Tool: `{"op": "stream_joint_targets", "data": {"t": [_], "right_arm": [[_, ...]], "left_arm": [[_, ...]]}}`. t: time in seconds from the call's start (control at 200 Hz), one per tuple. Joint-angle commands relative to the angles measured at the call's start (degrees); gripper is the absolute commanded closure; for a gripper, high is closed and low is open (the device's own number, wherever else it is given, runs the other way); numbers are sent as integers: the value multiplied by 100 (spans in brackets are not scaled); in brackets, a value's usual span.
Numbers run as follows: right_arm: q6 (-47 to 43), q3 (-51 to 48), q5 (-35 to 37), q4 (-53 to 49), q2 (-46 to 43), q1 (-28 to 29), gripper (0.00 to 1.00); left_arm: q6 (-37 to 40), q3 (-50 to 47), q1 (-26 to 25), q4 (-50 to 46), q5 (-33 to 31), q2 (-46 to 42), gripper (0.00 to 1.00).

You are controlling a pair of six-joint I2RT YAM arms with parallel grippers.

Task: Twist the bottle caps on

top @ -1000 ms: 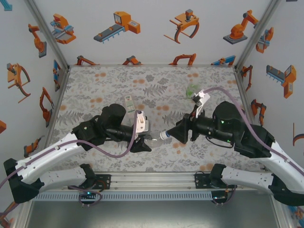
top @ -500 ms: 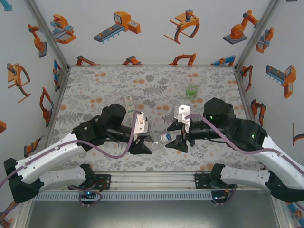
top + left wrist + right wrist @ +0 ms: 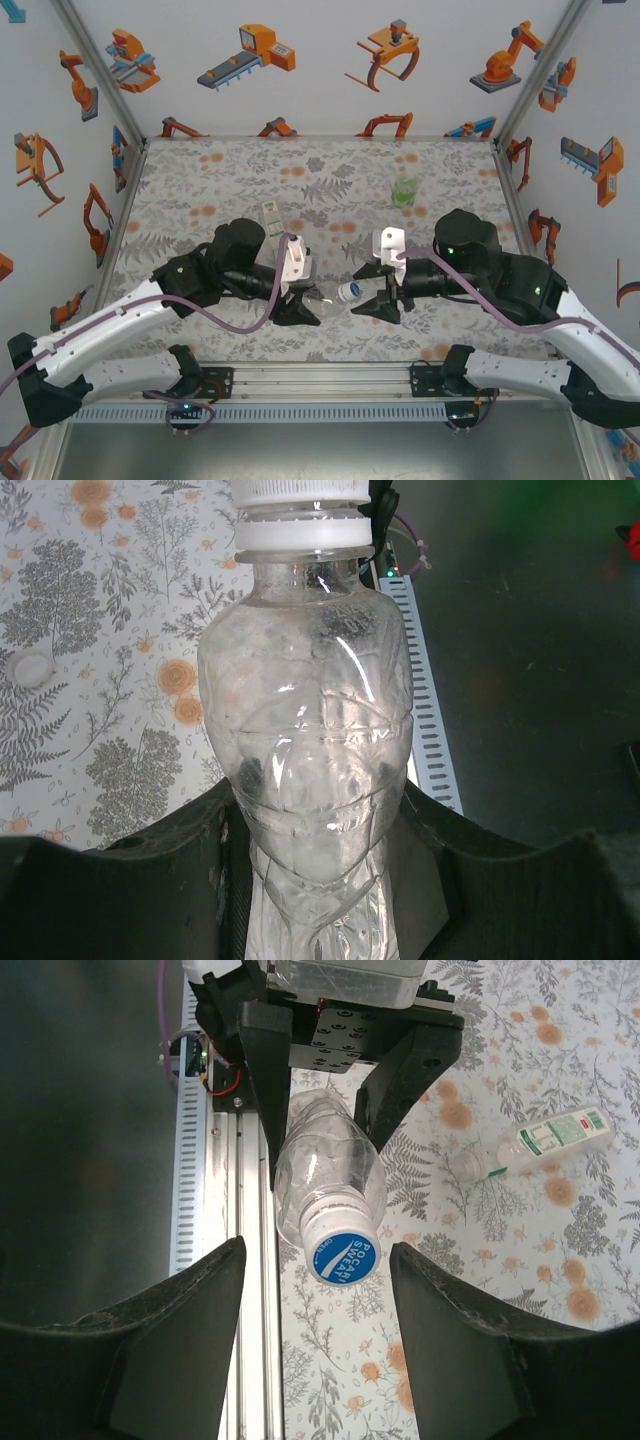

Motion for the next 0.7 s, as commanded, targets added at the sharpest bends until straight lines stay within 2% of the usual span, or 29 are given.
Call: {"op": "stream_joint_targets", "data": {"t": [0.0, 0.366, 0.696], "right_arm": [[-28, -24, -184, 224, 1, 28, 46], [100, 117, 388, 308, -12, 27, 47], [238, 187, 30, 104, -68, 20, 47]], "left_arm": [[-47, 246, -42, 113, 266, -7, 100], [2, 376, -52, 122, 315, 104, 98], [-19, 489, -63, 97, 491, 203, 98]]}}
